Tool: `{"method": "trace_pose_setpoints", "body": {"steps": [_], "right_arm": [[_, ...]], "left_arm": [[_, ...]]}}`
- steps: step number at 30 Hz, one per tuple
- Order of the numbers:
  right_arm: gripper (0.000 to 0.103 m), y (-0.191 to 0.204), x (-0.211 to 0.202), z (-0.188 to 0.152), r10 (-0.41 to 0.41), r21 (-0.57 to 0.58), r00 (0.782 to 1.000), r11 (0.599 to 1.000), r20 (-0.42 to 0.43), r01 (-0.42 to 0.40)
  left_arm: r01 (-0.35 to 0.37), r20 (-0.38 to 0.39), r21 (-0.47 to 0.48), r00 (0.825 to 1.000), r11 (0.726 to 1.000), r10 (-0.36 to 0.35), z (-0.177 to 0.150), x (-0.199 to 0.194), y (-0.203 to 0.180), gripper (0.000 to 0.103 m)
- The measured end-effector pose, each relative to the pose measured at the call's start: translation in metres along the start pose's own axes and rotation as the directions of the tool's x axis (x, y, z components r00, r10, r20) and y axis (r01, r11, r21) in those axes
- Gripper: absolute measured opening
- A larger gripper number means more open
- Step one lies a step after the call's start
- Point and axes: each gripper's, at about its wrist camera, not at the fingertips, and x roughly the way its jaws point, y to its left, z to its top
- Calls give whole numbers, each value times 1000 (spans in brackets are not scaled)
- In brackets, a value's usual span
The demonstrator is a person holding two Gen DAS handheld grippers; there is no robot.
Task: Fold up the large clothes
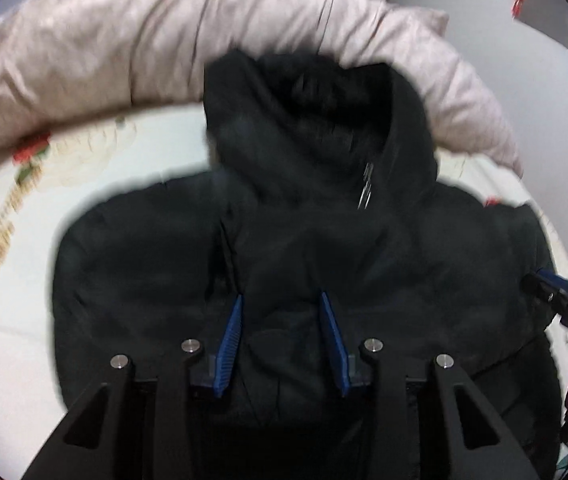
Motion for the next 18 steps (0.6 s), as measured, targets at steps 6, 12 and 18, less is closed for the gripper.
{"method": "trace_pose_setpoints", "body": {"steps": [6, 12, 18], "right_arm": [[63, 2, 23, -14, -29, -22, 999, 999, -20, 28], [59, -15, -21, 12, -13, 5, 997, 1000, 80, 12], [57, -56, 0, 49, -99, 32, 993, 995, 63, 97]], "left_arm": [[-25, 16, 19, 1000, 1000, 24, -18, 10, -4, 42], [-7, 16, 14, 1000, 1000, 7, -4, -16, -4, 41], [-43, 75, -6, 996, 999, 43, 27, -13, 3, 41]]}}
